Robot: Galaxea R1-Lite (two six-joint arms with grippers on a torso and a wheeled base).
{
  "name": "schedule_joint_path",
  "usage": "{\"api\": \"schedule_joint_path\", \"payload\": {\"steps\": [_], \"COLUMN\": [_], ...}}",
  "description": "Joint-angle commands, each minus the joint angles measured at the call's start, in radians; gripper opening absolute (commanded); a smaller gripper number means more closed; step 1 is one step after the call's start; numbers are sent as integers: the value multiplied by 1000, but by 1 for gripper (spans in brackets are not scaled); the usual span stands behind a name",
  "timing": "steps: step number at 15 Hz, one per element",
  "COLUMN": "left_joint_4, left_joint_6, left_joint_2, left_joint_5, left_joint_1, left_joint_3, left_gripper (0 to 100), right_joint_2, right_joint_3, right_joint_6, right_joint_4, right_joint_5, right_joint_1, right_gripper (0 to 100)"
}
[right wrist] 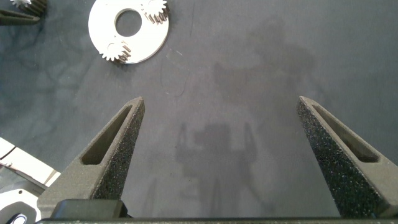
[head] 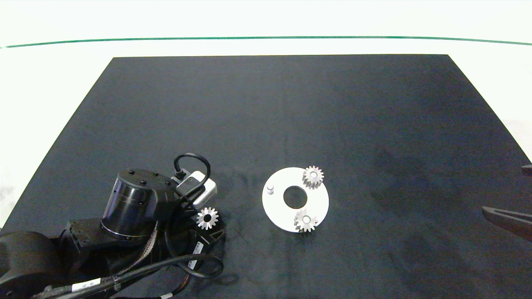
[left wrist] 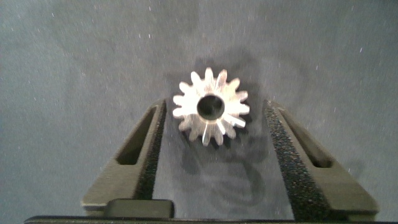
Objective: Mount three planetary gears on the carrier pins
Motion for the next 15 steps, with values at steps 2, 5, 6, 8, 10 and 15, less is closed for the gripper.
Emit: {"api": "schedule_joint_path", "payload": {"steps": [2,5,6,8,10,15], "left_joint_4": [-30,-31,-33,-34,-51,-51], "left_joint_6": [-20,-21,-21,-21,-21,-21], "left_joint_2": [21,28,29,38,44,43], "left_joint_5": [4,4,4,2,5,5], "left_joint_1": [-14,-22,-22,-22,-22,-25], "left_joint_3": [-2,-2,-2,0,3,8], "left_gripper": [55,49,48,43,40,30], "right_joint_2": [3,3,3,1,1,1], "right_joint_3": [2,2,0,2,2,2], "right_joint_6": [-10,-10,-10,-10,-10,-10], "right_joint_4": [4,4,4,4,4,4], "right_joint_5": [4,4,4,4,4,7], "right_joint_1": [1,1,1,1,1,1], "right_gripper": [100,100,100,100,100,100]}}
